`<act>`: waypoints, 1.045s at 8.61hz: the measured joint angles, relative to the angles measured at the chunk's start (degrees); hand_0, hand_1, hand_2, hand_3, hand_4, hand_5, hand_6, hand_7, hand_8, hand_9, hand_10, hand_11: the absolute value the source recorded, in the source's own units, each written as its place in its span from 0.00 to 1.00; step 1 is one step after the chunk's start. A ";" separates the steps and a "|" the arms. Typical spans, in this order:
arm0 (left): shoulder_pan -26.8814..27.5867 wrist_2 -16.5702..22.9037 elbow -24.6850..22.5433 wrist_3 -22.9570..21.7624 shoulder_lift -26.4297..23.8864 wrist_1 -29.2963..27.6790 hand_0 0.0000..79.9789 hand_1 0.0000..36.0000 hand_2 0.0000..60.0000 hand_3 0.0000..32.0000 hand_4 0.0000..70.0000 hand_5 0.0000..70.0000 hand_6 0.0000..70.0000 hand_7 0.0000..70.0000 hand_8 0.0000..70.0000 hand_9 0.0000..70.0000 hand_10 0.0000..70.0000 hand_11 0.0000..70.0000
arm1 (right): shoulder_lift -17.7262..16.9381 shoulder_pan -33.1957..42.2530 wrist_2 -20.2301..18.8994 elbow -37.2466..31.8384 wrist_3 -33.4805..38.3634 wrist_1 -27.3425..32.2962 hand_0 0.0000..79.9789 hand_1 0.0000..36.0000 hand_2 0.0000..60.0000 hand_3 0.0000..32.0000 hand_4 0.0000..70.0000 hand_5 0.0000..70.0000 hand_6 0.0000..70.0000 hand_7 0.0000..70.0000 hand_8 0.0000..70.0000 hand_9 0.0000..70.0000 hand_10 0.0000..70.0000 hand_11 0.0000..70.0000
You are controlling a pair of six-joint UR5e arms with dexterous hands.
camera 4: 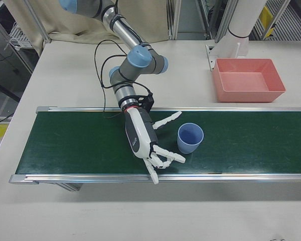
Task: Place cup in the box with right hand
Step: 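Close the right hand around the side of the blue cup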
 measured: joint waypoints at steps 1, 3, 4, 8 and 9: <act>0.00 -0.02 0.00 0.00 0.01 0.00 0.00 0.00 0.00 0.00 0.00 0.00 0.00 0.00 0.00 0.00 0.00 0.00 | 0.58 -0.16 0.02 0.00 -0.32 -0.70 0.58 0.00 0.00 0.00 0.34 0.06 0.36 1.00 0.38 0.72 0.05 0.08; 0.00 -0.01 0.00 -0.02 -0.01 0.03 0.00 0.00 0.00 0.00 0.00 0.00 0.00 0.00 0.00 0.00 0.00 0.00 | 1.08 -0.40 0.01 0.02 -0.64 -1.26 0.58 0.00 0.00 0.00 0.35 0.06 0.37 1.00 0.38 0.72 0.05 0.08; 0.00 0.00 0.00 -0.02 -0.04 0.02 0.00 0.00 0.00 0.00 0.00 0.00 0.00 0.00 0.00 0.00 0.00 0.00 | 1.14 -0.59 -0.02 0.04 -0.76 -1.36 0.59 0.00 0.00 0.00 0.36 0.06 0.37 1.00 0.38 0.73 0.05 0.08; 0.00 -0.02 0.00 -0.01 -0.01 0.00 0.00 0.00 0.00 0.00 0.00 0.00 0.00 0.00 0.00 0.00 0.00 0.00 | 0.98 -0.49 -0.05 0.57 -1.02 -1.54 0.67 0.57 0.48 0.00 0.65 0.17 0.55 1.00 0.79 1.00 0.41 0.60; 0.00 -0.05 0.03 -0.02 -0.01 0.00 0.00 0.00 0.00 0.00 0.00 0.00 0.00 0.00 0.00 0.00 0.00 0.00 | 0.87 -0.05 -0.05 0.75 -1.02 -1.54 0.61 0.67 0.97 0.00 0.57 0.18 0.57 1.00 0.87 1.00 0.52 0.73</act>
